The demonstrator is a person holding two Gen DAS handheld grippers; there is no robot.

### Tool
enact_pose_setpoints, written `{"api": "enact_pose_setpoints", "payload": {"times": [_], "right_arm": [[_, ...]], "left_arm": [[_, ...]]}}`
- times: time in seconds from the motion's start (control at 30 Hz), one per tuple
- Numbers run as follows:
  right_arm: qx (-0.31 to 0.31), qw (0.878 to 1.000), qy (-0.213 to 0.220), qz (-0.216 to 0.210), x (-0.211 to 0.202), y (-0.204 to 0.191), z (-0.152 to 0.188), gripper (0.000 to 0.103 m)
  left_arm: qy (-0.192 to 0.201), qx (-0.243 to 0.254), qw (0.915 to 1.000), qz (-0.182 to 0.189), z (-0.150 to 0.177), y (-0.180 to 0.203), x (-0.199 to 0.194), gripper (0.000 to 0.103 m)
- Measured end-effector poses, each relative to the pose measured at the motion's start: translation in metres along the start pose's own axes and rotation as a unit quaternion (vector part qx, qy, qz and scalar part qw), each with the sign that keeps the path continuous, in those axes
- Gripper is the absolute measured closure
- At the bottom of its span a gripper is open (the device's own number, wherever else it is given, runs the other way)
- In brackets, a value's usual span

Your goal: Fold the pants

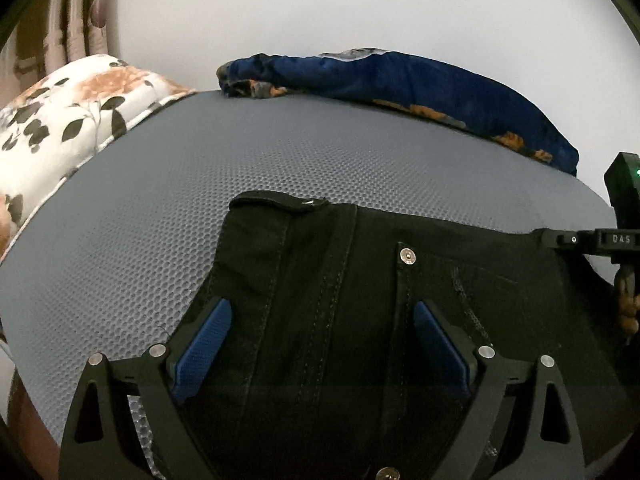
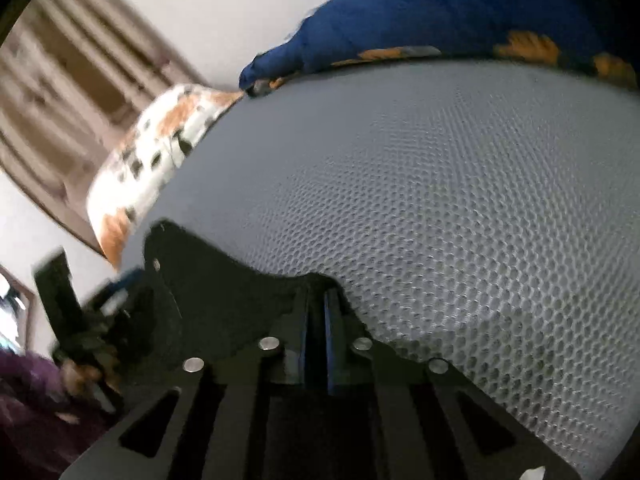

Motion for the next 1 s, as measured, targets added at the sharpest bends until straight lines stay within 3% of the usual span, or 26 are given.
{"api": "enact_pose_setpoints", "payload": {"times": [0.1, 0.17, 0.2, 0.27, 0.37, 0.43, 0.5, 0.6, 0.63, 0.77, 0.87, 0.93, 1.0], "right_arm": [[0.008, 1.0, 0.0, -0.016, -0.001, 0.002, 0.0, 0.093], [0.032, 0.998, 0.004, -0.047, -0.007, 0.006, -0.001, 0.083], [0.048, 0.997, 0.01, -0.062, -0.012, 0.011, -0.002, 0.067], [0.107, 0.991, 0.055, -0.058, -0.032, 0.034, -0.011, 0.061], [0.174, 0.978, 0.101, -0.061, -0.065, 0.053, -0.011, 0.061], [0.167, 0.977, 0.111, -0.078, -0.081, 0.034, 0.0, 0.053], [0.14, 0.983, 0.101, -0.062, -0.084, 0.009, 0.023, 0.042], [0.093, 0.992, 0.083, 0.02, -0.074, 0.002, 0.057, 0.043], [0.087, 0.993, 0.069, 0.04, -0.066, 0.005, 0.067, 0.053], [0.075, 0.989, 0.083, 0.095, -0.068, 0.01, 0.066, 0.058], [0.118, 0.984, 0.103, 0.079, -0.081, 0.013, 0.065, 0.055], [0.14, 0.975, 0.166, 0.048, -0.118, 0.005, 0.075, 0.054], [0.168, 0.958, 0.231, 0.024, -0.164, -0.005, 0.101, 0.043]], "left_arm": [[0.0, -0.003, 1.0, 0.002, 0.0, 0.0, 0.0, 0.01], [-0.003, -0.001, 1.0, 0.0, 0.001, -0.001, 0.0, 0.01], [-0.005, 0.0, 1.0, 0.0, -0.002, -0.001, 0.001, 0.01], [-0.011, -0.002, 0.9999, 0.003, -0.003, -0.001, 0.002, 0.009], [-0.019, 0.001, 0.9998, -0.002, -0.008, -0.003, 0.0, 0.009], [-0.032, 0.018, 0.999, -0.027, -0.01, -0.006, 0.008, 0.0], [-0.045, 0.005, 0.9989, -0.01, -0.01, -0.01, 0.017, 0.0], [-0.041, -0.009, 0.9991, 0.002, -0.009, -0.012, 0.022, 0.0], [-0.037, -0.009, 0.9993, -0.003, -0.009, -0.011, 0.022, 0.0], [-0.032, -0.004, 0.9994, -0.016, -0.01, -0.01, 0.021, 0.0], [-0.028, -0.013, 0.9995, -0.006, -0.01, -0.012, 0.02, 0.0], [-0.025, -0.011, 0.9996, -0.004, -0.01, -0.012, 0.015, 0.0], [-0.01, -0.018, 0.9997, -0.015, -0.012, -0.015, 0.0, 0.0]]}}
Point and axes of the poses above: each gripper's, at about its wrist camera, not at the fingertips, and x roughly the way its jaws point, y to its right, z to its underside, the point moved 10 cm from there along x, roughly the way its jaws point, and after that the axes turned 8 degrees about -y, right-handed, at the moved point
